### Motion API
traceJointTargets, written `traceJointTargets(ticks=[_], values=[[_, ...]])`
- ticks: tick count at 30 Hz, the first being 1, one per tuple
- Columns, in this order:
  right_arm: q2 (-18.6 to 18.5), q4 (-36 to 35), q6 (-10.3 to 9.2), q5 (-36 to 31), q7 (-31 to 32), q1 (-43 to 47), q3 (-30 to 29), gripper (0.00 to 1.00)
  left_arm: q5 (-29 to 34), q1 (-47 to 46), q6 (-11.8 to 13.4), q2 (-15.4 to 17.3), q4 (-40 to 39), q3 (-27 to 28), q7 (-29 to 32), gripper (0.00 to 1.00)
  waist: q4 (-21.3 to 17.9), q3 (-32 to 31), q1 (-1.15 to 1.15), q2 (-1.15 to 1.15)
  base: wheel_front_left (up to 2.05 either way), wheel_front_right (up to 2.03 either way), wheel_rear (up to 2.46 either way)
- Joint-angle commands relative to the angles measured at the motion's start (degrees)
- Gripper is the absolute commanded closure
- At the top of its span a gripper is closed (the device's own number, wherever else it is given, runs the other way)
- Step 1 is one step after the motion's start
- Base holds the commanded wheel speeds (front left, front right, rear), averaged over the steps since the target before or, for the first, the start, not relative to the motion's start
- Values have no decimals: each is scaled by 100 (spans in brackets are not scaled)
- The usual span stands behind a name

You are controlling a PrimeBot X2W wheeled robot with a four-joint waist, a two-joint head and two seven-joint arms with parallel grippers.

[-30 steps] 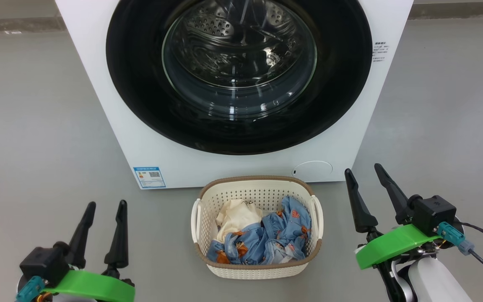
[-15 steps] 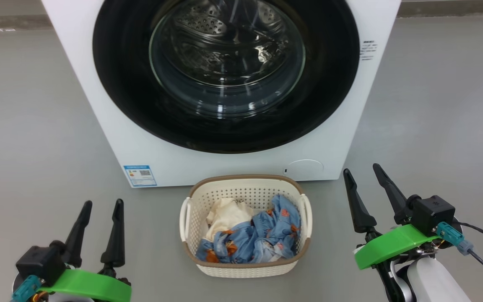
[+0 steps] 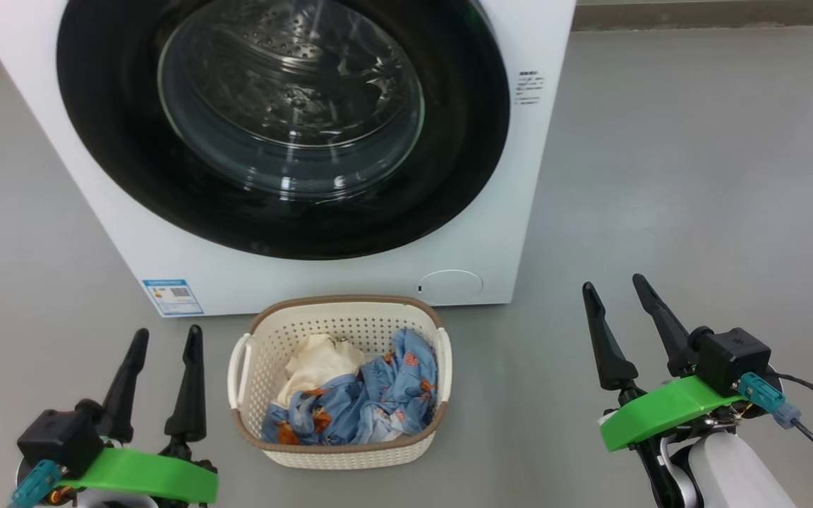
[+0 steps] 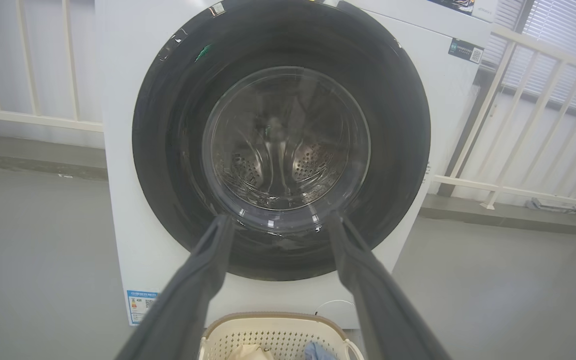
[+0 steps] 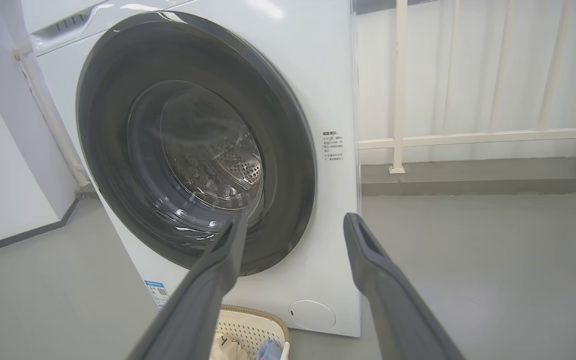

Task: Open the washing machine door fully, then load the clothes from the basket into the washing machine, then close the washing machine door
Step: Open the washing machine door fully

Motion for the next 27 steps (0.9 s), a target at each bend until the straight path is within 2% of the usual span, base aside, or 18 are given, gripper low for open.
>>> traceJointTargets(ticks=[1, 7, 27], values=[[3, -132, 32, 6, -71, -245, 122, 0, -9, -256, -12, 123, -149, 219, -60, 0, 1, -4, 0, 0, 63, 63, -126], [3, -107, 32, 22, -71, -234, 132, 0, -24, -250, -12, 119, -108, 206, -60, 0, 2, -25, 0, 0, 35, 35, -71], [3, -69, 32, 35, -71, -232, 125, 0, -24, -211, -12, 116, -131, 203, -60, 0, -10, -41, 0, 0, 0, 0, -1]])
